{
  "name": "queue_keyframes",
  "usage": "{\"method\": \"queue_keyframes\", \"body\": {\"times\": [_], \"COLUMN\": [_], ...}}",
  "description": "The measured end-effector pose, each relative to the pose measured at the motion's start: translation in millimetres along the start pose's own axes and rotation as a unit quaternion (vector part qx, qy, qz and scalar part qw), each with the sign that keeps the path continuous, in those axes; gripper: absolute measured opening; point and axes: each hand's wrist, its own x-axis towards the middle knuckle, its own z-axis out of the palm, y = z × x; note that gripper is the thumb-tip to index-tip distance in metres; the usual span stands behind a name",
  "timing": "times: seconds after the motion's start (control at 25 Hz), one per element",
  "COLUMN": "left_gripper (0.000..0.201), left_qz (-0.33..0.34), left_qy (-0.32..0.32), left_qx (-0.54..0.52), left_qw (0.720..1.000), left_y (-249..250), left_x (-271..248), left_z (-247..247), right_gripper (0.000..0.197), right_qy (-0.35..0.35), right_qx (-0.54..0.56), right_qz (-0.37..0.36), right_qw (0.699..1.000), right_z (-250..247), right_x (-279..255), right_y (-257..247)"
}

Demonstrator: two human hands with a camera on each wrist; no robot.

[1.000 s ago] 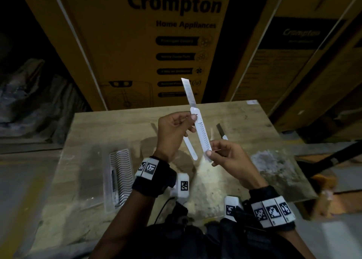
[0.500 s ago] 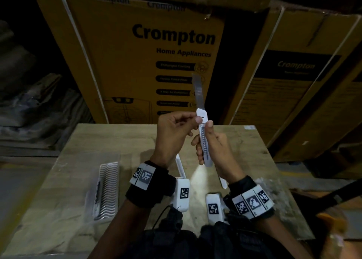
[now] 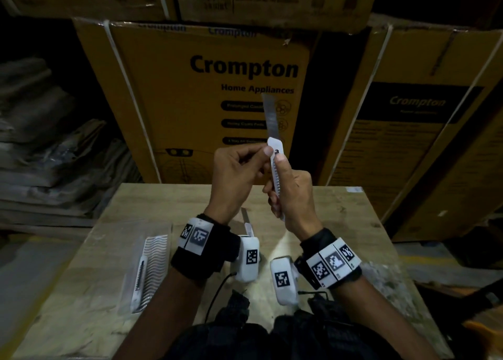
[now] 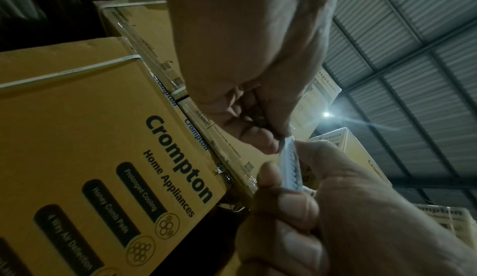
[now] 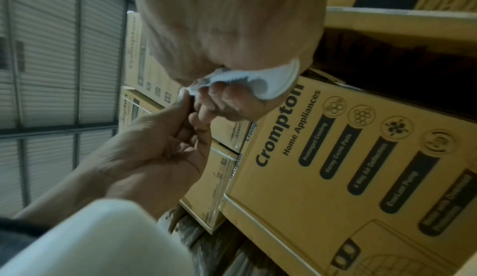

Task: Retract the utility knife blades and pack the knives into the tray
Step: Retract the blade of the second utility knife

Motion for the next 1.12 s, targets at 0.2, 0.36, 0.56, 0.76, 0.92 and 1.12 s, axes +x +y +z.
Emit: {"method": "queue_keyframes", "body": {"times": [0.2,0.36,0.56,0.76,0.92,1.12], "left_gripper": [0.012,0.015,0.014,0.008,0.010,0.012], "left_qz": [0.010,-0.005,-0.021,0.002,0.012,0.024], "left_qy": [0.011,0.015,0.006,0.003,0.003,0.009], "left_qx": [0.013,-0.001,0.001,0.005,-0.001,-0.016], "left_qw": [1.000,1.000,1.000,1.000,1.000,1.000], "left_y": [6,7,8,17,19,22], "left_x": [11,10,13,19,23,27], "left_z": [-4,-7,-12,-12,-16,-20], "right_gripper": [0.061,0.057,0.053,0.055,0.052,0.046], "right_qy": [-0.017,-0.045,-0.044,-0.025,-0.016,-0.047], "right_qx": [0.027,0.052,0.064,0.051,0.041,0.063], "right_qz": [-0.002,0.005,0.013,0.008,-0.009,-0.013], "right_qw": [0.999,0.998,0.997,0.998,0.999,0.997], "right_z": [9,13,16,21,25,29], "right_x": [3,-1,-4,-1,-1,-1], "right_y": [-5,-7,-15,-25,-29,-31]}}
